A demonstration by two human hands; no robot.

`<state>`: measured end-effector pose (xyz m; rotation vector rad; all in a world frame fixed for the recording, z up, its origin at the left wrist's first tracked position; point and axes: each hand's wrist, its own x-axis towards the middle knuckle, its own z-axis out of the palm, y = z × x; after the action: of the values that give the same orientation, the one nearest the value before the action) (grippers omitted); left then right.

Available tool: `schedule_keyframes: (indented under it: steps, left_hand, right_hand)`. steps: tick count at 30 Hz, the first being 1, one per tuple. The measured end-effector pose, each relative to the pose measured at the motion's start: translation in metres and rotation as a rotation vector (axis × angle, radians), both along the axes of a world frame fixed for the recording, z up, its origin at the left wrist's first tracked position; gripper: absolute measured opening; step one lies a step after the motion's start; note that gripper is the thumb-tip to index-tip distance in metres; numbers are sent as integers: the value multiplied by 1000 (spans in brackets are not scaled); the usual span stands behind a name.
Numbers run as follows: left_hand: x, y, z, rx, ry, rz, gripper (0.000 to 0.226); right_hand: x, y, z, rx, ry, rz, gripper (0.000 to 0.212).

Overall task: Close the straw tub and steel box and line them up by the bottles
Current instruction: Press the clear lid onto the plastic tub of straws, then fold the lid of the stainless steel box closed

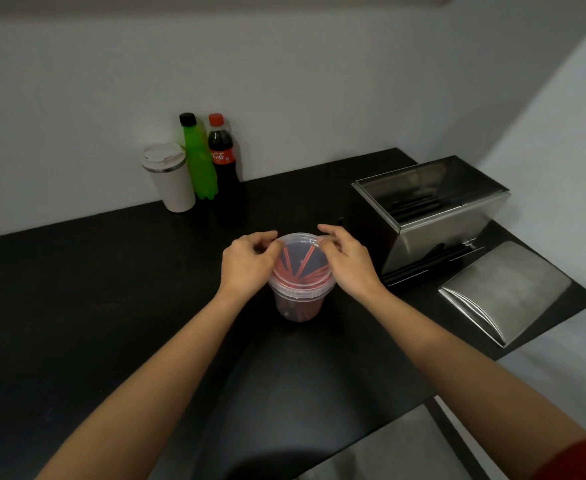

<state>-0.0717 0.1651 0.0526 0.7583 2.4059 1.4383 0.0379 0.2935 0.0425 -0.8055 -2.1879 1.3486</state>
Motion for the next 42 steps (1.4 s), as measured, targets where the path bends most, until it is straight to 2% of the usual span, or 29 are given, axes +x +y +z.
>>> schedule_keyframes:
  steps: [8,14,24,29,35,42]
  left_hand:
    - [7,13,20,40,233,-90,37]
    - [15,35,37,80,340,-223,37]
    - [60,69,49,134,351,-394,35]
    - [96,90,60,186,340,-413,52]
    - [150,115,62,209,323,-449,56]
    - [215,151,42,101,345,-443,53]
  right_hand:
    - [5,3,29,124,41,-27,35]
    - [25,10,46,256,74,-43,31]
    - [85,35,61,410,131,-201,26]
    - [129,64,60,374,163,-279,25]
    - [198,115,41,311,-7,-237,40]
    - [257,168,19,284,-178,-183,52]
